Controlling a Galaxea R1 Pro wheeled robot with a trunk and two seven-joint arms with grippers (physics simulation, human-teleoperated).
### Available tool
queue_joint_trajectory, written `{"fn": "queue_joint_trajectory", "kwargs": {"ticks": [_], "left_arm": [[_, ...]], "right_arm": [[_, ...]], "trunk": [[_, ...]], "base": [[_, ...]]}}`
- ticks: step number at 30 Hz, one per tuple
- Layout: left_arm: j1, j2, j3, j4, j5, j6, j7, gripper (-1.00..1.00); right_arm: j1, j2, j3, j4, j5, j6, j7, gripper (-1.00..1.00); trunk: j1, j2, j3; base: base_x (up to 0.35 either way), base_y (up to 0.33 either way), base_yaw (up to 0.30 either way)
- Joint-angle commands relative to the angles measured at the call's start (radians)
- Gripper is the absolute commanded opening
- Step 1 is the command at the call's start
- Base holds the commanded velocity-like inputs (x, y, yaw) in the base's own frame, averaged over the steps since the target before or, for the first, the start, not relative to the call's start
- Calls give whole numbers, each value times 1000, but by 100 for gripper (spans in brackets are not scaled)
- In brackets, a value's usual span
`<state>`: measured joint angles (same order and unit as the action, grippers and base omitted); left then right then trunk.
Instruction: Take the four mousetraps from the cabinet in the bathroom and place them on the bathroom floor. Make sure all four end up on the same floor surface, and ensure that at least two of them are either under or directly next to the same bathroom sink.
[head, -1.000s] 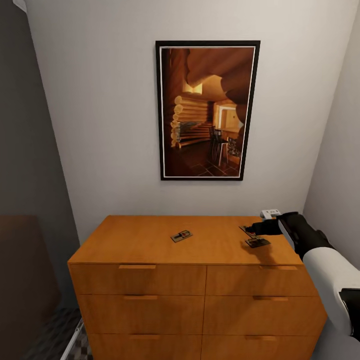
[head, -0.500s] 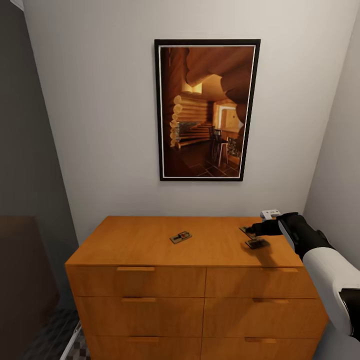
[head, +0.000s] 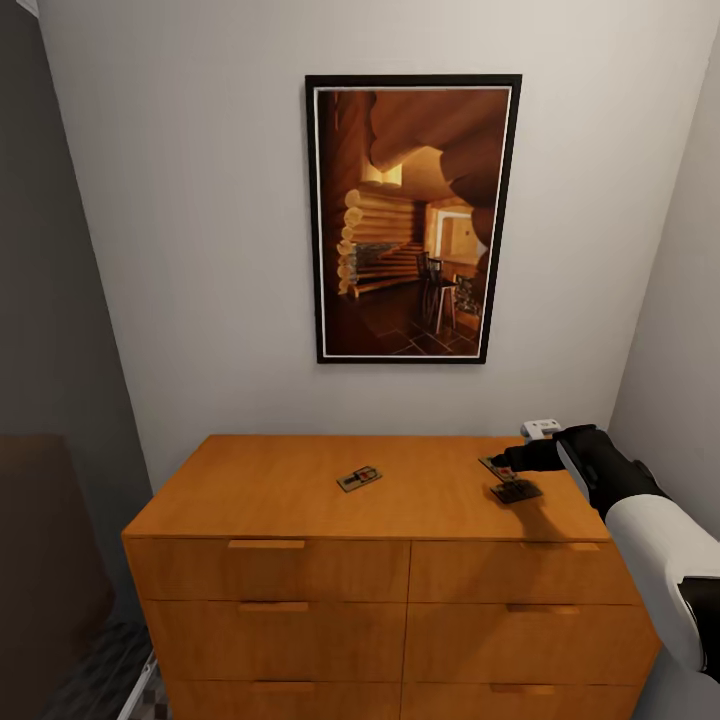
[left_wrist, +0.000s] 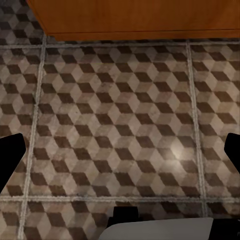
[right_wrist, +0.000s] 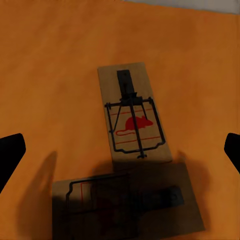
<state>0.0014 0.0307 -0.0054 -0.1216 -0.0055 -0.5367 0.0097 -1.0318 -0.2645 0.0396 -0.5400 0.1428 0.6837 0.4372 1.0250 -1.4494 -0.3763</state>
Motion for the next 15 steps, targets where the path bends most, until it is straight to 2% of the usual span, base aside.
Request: {"fn": "queue_joint_trajectory", "kwargs": {"ticks": [1,15], "left_arm": [[0,0,-1,-1,-1,-2,1,100],[0,0,-1,0,-1,-2,1,100]], "right_arm": [[-1,-1,3,-2,11,2,8,100],[-1,-1,4,1,13,2,8,100]], "trunk": [[0,-1,-1],[0,-1,-1]], "base": [[4,-1,0],[2,0,0]]}}
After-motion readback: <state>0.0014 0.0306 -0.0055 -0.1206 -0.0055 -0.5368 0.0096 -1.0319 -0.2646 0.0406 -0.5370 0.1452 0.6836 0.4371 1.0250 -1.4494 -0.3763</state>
